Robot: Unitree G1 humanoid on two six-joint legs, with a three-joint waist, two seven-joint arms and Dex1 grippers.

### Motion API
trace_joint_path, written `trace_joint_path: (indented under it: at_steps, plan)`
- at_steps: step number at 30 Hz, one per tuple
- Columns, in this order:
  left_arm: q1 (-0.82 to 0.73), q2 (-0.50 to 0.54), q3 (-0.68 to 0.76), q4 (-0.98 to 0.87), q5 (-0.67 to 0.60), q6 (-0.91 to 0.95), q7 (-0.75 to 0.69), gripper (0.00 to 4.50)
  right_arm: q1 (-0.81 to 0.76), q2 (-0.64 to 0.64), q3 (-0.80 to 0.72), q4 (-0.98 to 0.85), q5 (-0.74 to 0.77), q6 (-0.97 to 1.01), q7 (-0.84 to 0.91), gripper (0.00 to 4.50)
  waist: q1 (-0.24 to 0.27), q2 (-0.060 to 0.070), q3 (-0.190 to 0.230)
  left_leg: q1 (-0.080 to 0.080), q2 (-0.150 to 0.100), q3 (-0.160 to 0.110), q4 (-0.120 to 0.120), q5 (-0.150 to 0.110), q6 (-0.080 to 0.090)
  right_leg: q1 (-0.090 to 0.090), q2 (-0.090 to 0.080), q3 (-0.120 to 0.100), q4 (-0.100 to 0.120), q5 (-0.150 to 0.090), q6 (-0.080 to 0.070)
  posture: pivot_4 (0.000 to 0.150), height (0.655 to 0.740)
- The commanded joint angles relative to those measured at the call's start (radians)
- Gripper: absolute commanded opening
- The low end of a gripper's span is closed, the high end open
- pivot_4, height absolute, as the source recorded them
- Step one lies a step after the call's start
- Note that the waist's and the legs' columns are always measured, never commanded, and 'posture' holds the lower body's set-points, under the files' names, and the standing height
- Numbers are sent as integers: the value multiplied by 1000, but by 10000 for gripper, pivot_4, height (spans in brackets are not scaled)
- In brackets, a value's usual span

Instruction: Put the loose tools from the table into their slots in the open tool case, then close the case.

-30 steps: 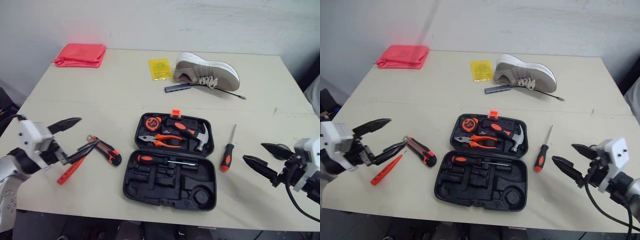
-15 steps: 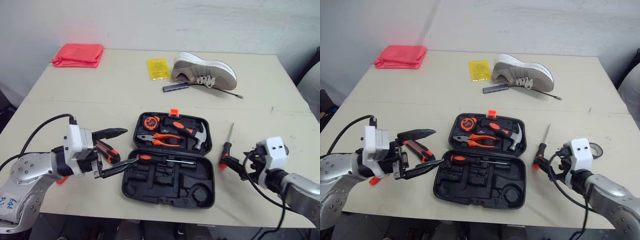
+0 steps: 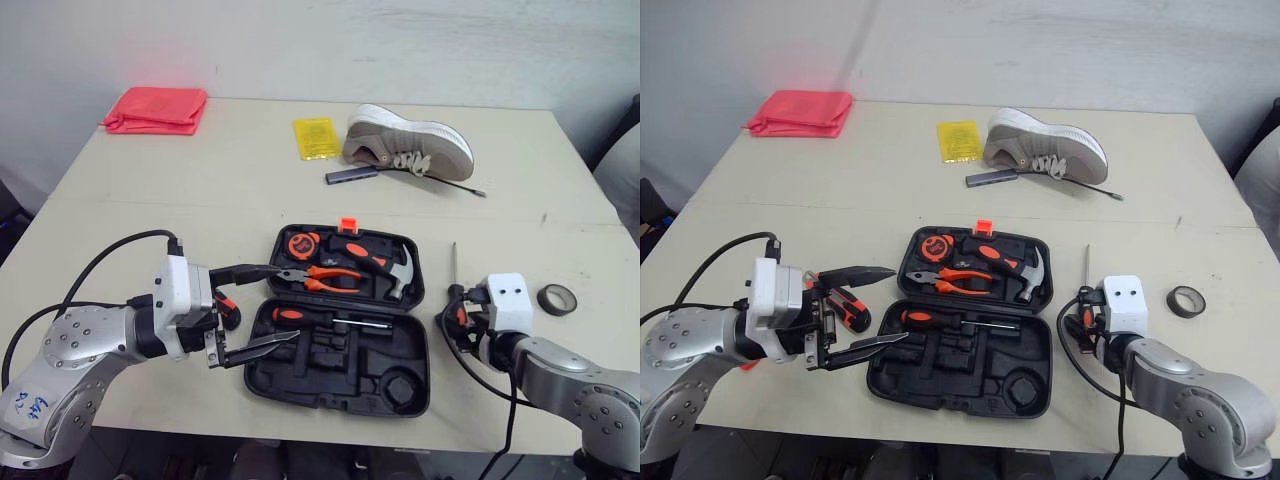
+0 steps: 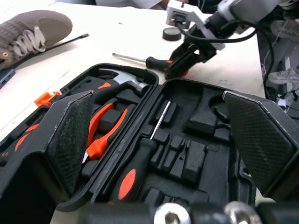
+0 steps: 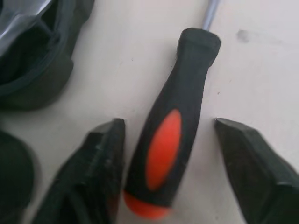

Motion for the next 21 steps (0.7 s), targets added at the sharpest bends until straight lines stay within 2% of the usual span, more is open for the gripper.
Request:
trace_joint_path:
  at_steps: [1, 2, 6, 9, 15, 18, 21]
  plan:
    - [-4, 14, 5, -38, -24, -8, -16, 45000, -34, 47, -59, -18, -18, 45, -46, 12069, 0, 0, 0, 0, 0, 0, 0, 0, 0, 0, 0, 0, 0, 0, 0, 1500, 7400]
    - [-2, 18, 6, -40, -23, -12, -26, 45000, -37, 63, -68, -23, -27, 44, -53, 10225, 1, 0, 0, 0, 0, 0, 0, 0, 0, 0, 0, 0, 0, 0, 0, 1500, 7400]
    - [3, 21, 13, -46, -44, 2, -35, 45000, -33, 66, -59, -43, -87, -19, -23, 10267, 2, 0, 0, -1, 0, 0, -1, 0, 0, -1, 0, -1, -1, 0, 0, 1500, 7400]
    - [8, 30, 22, -43, -59, 9, -42, 45000, -33, -22, -1, -36, -162, -158, 123, 10267, 2, 1, 1, -1, -1, 0, -1, 0, 0, -1, 0, -2, -1, 0, 0, 1500, 7400]
    - [43, 18, 70, -12, -38, -63, -81, 45000, -148, -348, 147, 120, -197, -479, 819, 10267, -8, 2, 3, 0, -2, 3, -1, -1, 4, -2, 2, -4, -1, 1, 2, 1500, 7400]
    - [111, 60, 110, -5, -18, -96, -169, 45000, -217, -452, 208, 155, -172, -522, 1064, 10267, -3, 2, 4, 0, -2, 2, -1, -1, 4, -2, 2, -5, -1, 1, 2, 1500, 7400]
    - [155, 94, 172, -6, -67, -75, -215, 45000, -290, -562, 341, 117, -181, -519, 1276, 10267, 1, 2, 5, -1, -1, 2, -2, -1, 3, -3, 2, -6, -1, 1, 1, 1500, 7400]
